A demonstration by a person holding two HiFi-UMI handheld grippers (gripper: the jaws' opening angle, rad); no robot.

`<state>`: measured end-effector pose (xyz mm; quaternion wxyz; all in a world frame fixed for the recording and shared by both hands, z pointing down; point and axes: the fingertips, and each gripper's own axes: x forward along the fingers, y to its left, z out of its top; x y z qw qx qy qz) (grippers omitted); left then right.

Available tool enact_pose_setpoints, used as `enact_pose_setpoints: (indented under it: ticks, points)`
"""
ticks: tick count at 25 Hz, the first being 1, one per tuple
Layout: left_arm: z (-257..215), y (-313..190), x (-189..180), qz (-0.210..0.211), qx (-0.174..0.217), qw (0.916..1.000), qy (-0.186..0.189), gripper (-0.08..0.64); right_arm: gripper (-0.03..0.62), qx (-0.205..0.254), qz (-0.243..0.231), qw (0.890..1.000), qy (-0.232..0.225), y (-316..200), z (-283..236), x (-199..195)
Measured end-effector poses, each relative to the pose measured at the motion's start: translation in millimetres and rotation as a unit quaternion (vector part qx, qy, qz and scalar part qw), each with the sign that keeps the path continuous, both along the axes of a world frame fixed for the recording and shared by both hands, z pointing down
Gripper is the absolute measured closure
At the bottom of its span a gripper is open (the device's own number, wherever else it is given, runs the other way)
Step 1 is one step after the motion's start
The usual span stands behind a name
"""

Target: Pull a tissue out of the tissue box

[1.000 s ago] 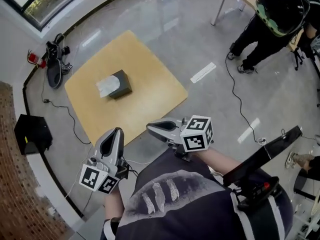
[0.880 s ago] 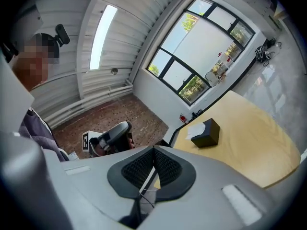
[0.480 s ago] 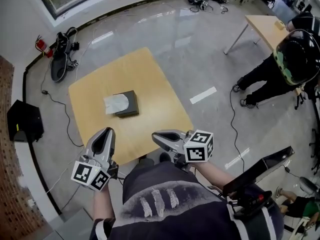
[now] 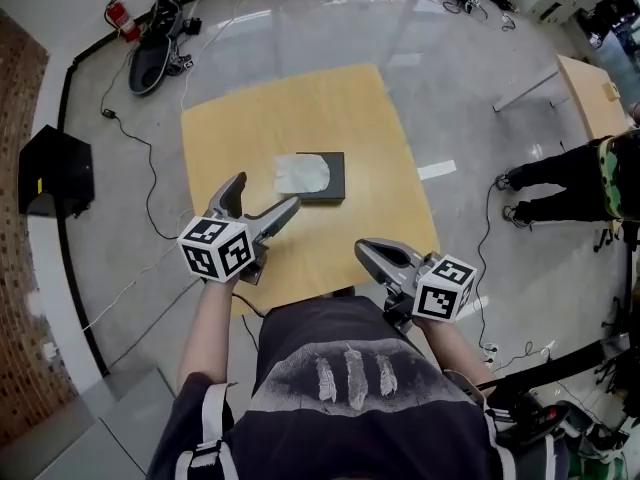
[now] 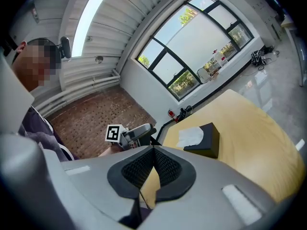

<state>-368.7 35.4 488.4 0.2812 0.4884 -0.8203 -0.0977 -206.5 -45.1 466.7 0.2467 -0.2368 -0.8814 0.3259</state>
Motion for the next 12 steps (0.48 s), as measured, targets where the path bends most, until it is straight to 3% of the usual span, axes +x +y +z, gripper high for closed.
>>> enact_pose_setpoints:
  ticks: [6,12]
  points:
    - [77,-5,-30,0.043,0.006,0.9953,0.087,0.014,0.597,0.012,0.037,0.999,0.028,21,28,-4]
    - [130,-16,-54,0.077,0.017,0.9864,0.144,0.014,0.598,0.022,0.074,0.996,0.042,23,44,-3]
